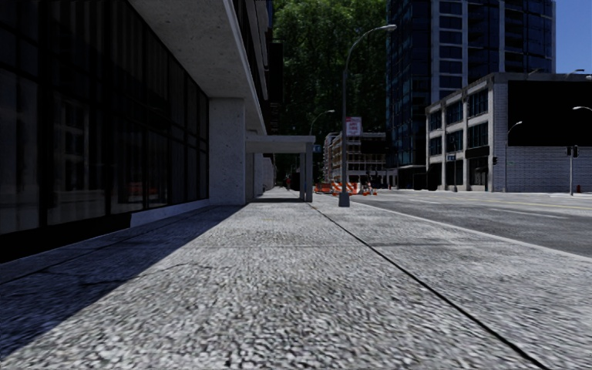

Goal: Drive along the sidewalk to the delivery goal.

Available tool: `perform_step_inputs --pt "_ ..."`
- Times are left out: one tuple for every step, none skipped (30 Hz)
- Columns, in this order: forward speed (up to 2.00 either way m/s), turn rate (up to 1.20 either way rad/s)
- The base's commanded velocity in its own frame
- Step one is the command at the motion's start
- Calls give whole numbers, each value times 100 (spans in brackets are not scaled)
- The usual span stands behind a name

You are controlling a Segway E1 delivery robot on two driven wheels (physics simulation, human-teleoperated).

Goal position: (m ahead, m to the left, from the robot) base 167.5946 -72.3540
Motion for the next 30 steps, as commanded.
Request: perform_step_inputs --pt "200 17" --pt "200 17" --pt "200 17" --pt "200 17" --pt "200 17" --pt "200 17" --pt "200 17" --pt "200 17" --pt "200 17" --pt "200 20" --pt "200 22" --pt "200 23" --pt "200 23" --pt "200 23" --pt "200 23" --pt "200 23" --pt "200 23" --pt "200 23" --pt "200 23" --pt "200 23" --pt "200 23" --pt "200 23" --pt "200 23" --pt "200 23" --pt "200 23" --pt "200 18" --pt "200 3" --pt "200 3" --pt "200 0" --pt "200 0"
